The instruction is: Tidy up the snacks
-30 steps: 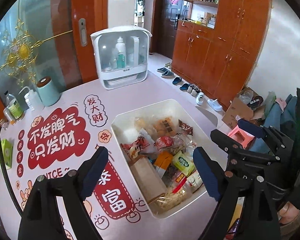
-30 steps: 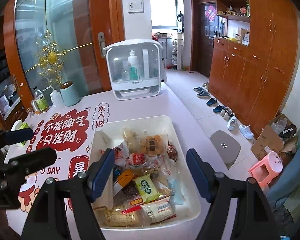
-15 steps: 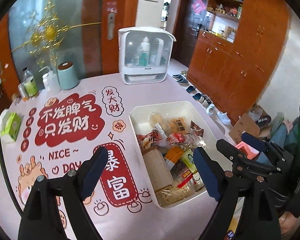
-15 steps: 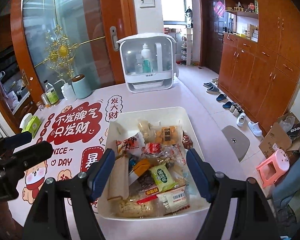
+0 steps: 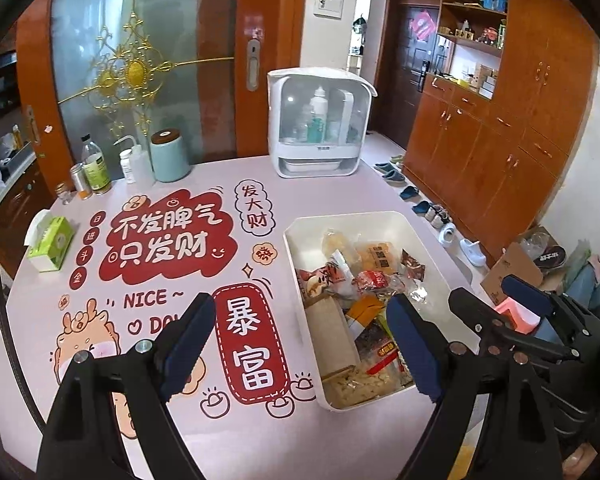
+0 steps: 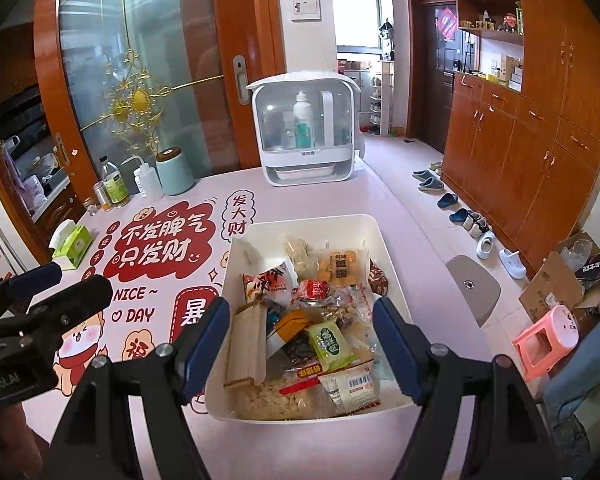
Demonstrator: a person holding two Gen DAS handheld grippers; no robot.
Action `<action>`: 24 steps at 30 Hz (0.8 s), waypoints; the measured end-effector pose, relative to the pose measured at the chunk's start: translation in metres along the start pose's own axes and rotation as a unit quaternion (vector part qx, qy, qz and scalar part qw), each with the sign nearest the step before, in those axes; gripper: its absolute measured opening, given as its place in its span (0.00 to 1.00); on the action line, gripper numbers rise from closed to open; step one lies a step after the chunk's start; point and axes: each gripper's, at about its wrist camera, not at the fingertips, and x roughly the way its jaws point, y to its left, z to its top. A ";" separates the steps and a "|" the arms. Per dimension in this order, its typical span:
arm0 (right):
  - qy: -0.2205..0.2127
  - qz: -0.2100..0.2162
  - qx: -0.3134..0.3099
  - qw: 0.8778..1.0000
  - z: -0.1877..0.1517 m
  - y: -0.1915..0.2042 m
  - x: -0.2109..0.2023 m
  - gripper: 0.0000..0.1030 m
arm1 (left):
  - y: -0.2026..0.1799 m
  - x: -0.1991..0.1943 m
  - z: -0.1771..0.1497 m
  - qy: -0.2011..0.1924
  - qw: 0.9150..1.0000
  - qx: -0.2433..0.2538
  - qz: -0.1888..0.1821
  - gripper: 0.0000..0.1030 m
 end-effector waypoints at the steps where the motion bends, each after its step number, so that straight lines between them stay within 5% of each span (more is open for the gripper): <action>1: 0.001 0.003 -0.001 1.000 0.000 0.001 -0.001 0.73 | 0.001 -0.001 -0.001 0.001 1.000 -0.004 0.002 0.84; 24: 0.039 0.045 -0.042 0.997 -0.012 0.044 -0.008 0.73 | 0.040 -0.023 -0.026 0.018 0.992 -0.057 0.109 0.94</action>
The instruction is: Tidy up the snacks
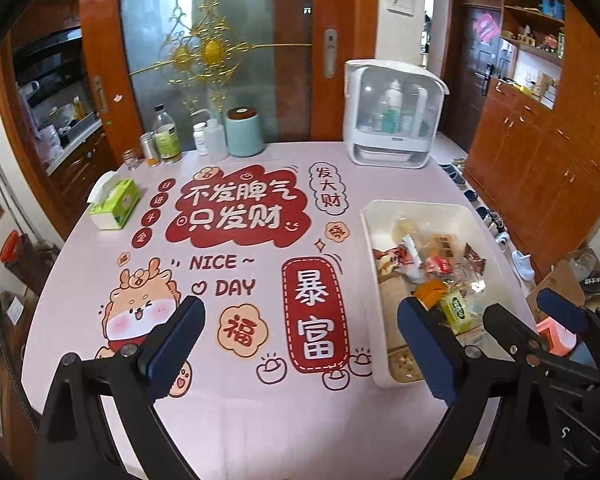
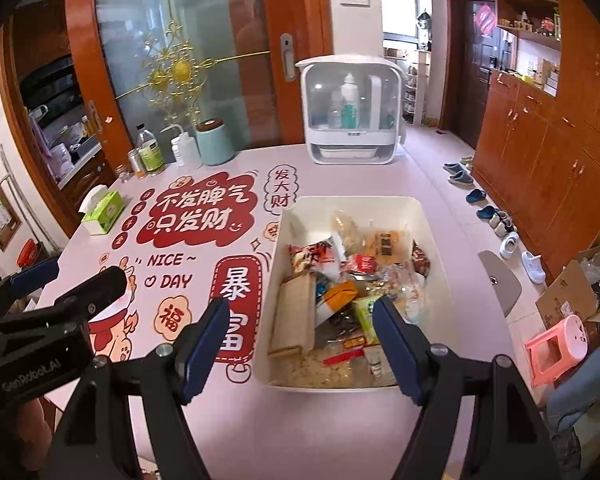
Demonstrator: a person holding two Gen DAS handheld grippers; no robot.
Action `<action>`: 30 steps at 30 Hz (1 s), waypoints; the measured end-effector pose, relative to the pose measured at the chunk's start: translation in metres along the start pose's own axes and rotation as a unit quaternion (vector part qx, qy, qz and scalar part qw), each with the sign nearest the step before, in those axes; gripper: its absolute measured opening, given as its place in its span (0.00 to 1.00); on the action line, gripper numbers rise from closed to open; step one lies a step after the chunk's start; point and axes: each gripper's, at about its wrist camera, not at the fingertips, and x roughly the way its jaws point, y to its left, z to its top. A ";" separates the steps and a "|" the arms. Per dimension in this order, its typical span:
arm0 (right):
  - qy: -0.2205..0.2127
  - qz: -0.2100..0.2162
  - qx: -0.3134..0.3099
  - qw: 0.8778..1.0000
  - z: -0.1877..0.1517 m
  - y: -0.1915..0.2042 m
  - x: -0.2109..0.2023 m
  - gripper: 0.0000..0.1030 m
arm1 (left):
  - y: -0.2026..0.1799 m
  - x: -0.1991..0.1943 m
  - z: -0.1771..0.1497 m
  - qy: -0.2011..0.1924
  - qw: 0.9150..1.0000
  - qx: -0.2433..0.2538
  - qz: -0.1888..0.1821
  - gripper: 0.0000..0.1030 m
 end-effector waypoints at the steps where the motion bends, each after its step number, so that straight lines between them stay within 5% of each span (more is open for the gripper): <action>1: 0.001 0.001 -0.002 1.000 0.001 0.003 0.001 0.73 | 0.003 0.001 0.000 0.002 1.000 -0.002 0.003 0.94; 30: 0.013 0.014 0.002 1.000 0.008 0.023 0.012 0.73 | 0.030 0.017 -0.003 0.034 0.999 -0.017 0.021 0.94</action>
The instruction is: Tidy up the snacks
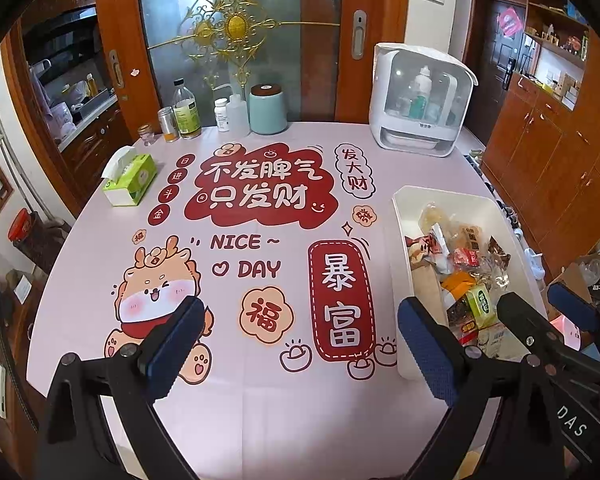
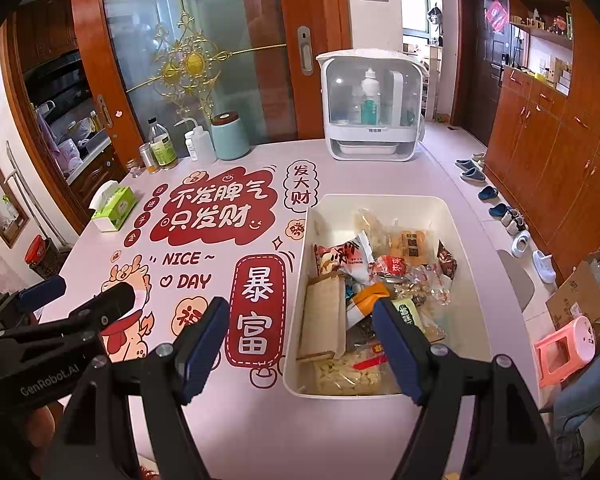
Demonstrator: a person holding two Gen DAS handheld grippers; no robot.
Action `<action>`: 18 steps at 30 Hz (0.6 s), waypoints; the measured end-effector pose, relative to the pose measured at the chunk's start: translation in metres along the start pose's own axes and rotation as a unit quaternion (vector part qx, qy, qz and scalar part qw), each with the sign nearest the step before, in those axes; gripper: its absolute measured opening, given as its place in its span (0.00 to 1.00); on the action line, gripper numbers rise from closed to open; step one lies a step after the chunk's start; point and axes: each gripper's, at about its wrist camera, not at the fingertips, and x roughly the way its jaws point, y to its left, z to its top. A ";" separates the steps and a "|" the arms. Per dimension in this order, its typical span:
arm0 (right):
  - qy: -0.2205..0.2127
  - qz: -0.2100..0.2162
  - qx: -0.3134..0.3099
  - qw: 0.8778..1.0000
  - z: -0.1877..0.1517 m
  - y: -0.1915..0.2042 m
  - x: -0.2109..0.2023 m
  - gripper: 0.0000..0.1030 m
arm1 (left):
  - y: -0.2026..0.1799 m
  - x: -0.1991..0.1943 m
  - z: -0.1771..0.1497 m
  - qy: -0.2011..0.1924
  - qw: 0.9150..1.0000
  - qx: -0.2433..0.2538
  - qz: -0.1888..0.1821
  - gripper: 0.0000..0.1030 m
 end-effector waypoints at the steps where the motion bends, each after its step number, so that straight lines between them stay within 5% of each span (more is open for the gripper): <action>1: 0.001 0.000 0.001 1.000 0.000 0.001 0.001 0.73 | -0.001 0.000 0.001 0.000 1.000 -0.003 0.000 0.94; 18: 0.001 0.003 0.000 1.000 -0.003 0.004 0.001 0.73 | 0.000 -0.001 -0.001 0.001 1.000 -0.003 0.002 0.94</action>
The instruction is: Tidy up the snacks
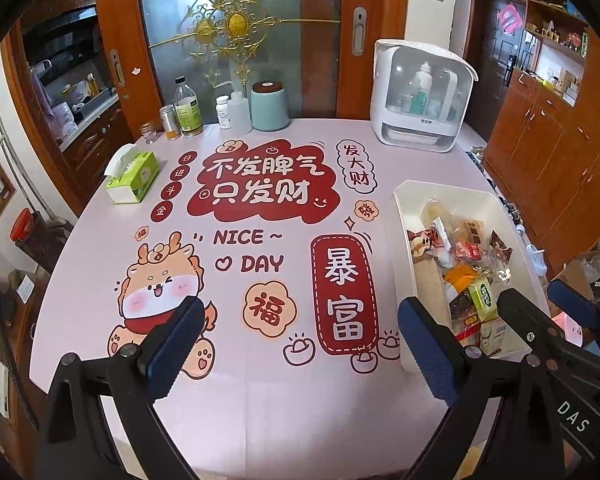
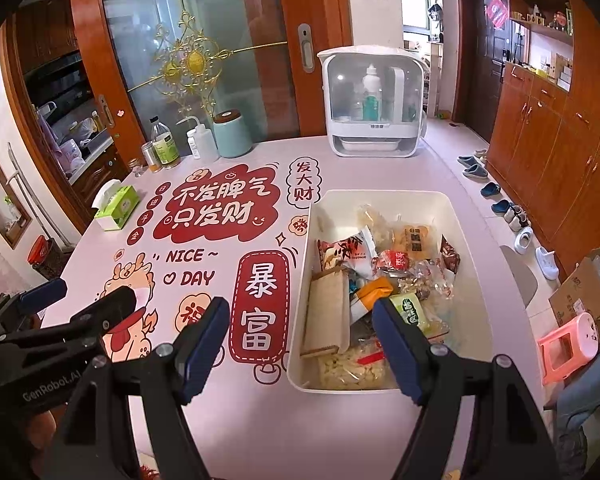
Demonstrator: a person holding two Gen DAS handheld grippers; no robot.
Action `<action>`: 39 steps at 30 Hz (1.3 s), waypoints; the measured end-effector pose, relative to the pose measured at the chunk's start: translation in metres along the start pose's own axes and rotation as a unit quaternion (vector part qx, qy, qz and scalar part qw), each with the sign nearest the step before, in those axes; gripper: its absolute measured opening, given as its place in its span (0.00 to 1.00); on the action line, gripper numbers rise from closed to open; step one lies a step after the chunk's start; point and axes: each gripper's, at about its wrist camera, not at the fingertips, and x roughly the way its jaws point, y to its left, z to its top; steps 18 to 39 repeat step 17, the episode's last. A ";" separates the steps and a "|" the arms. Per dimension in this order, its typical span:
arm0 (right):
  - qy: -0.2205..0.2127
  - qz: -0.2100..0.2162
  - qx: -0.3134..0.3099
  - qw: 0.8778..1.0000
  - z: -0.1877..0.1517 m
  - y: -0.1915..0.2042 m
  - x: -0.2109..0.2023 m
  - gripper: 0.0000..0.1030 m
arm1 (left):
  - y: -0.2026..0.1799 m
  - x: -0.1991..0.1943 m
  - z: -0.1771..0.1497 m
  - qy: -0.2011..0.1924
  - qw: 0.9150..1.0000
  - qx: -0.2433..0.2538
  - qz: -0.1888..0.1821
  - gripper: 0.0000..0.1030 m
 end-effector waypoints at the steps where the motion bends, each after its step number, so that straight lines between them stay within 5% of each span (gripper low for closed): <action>1: 0.000 0.000 0.000 1.000 0.000 0.002 0.001 0.73 | 0.001 0.000 -0.002 0.000 1.000 0.000 0.000 0.94; 39: 0.004 0.004 0.003 1.000 -0.012 0.004 -0.001 0.73 | 0.006 -0.001 -0.021 0.007 1.000 0.001 -0.002 0.94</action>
